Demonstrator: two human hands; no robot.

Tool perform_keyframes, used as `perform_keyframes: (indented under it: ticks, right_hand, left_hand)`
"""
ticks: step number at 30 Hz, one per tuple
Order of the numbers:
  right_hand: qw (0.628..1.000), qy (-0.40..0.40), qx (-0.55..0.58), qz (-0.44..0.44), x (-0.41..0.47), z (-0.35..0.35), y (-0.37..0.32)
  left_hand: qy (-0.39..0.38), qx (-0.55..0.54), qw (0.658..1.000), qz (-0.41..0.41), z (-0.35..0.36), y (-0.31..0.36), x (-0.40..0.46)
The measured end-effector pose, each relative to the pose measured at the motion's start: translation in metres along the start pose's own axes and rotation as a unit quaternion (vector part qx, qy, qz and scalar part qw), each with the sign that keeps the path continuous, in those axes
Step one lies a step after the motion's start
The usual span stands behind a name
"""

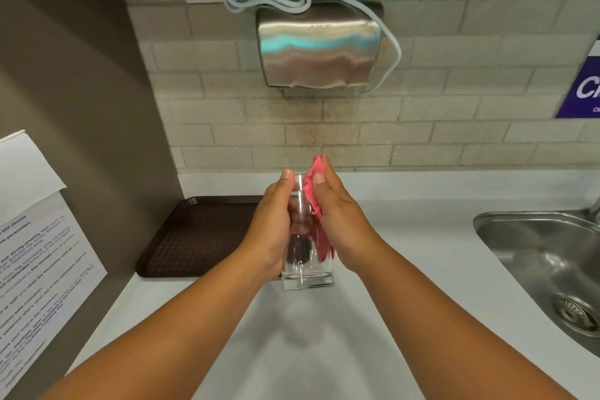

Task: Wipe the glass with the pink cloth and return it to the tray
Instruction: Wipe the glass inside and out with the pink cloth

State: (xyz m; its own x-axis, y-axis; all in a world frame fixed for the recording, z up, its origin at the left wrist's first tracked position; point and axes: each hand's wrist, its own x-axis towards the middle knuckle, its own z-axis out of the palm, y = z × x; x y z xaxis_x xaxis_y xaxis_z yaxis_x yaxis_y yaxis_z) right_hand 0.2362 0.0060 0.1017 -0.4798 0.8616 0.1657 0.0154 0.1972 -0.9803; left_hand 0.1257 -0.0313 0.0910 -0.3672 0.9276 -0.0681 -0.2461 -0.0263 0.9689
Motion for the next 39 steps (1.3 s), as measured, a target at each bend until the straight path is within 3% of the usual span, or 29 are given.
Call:
perform_keyframes:
  ticks: [4, 8, 14, 16, 21, 26, 29, 31, 35, 37, 39]
  right_hand:
    - [0.994, -0.010, 0.089, 0.055, -0.016, 0.007, 0.013]
    - [0.997, -0.047, -0.064, -0.017, -0.042, 0.025, 0.028]
    - [0.963, -0.012, -0.260, -0.073, -0.037, 0.028, 0.031]
    - [0.970, 0.006, -0.236, -0.053, -0.027, 0.021, 0.029]
    - [0.999, 0.029, -0.023, 0.024, -0.017, 0.006, 0.029]
    - [0.999, 0.018, 0.023, 0.032, -0.040, 0.019, 0.038]
    - [0.994, 0.004, -0.099, -0.042, -0.063, 0.034, 0.051]
    - [0.971, -0.002, -0.218, -0.099, -0.072, 0.043, 0.057]
    - [0.930, 0.012, -0.347, -0.118, -0.069, 0.048, 0.051]
    - [0.916, 0.038, -0.383, -0.113, -0.058, 0.047, 0.044]
    - [0.934, 0.074, -0.341, -0.073, -0.043, 0.037, 0.034]
  left_hand:
    - [0.037, -0.035, 0.999, 0.007, -0.010, 0.006, 0.012]
    - [0.057, -0.043, 0.997, -0.027, -0.021, 0.015, 0.025]
    - [0.028, 0.029, 0.998, -0.043, -0.019, -0.010, 0.020]
    - [-0.004, 0.037, 0.998, -0.042, -0.014, -0.023, 0.013]
    - [-0.008, 0.003, 0.999, -0.044, -0.010, -0.039, 0.000]
    - [-0.002, -0.028, 0.999, -0.026, -0.018, -0.033, 0.002]
    - [0.019, -0.037, 0.999, -0.031, -0.027, -0.026, 0.010]
    - [0.011, -0.040, 0.998, -0.036, -0.031, -0.025, 0.011]
    - [-0.001, -0.012, 0.999, -0.044, -0.031, -0.032, 0.009]
    - [-0.026, -0.001, 0.999, -0.043, -0.025, -0.040, 0.006]
    - [-0.064, -0.019, 0.996, -0.051, -0.017, -0.047, -0.001]
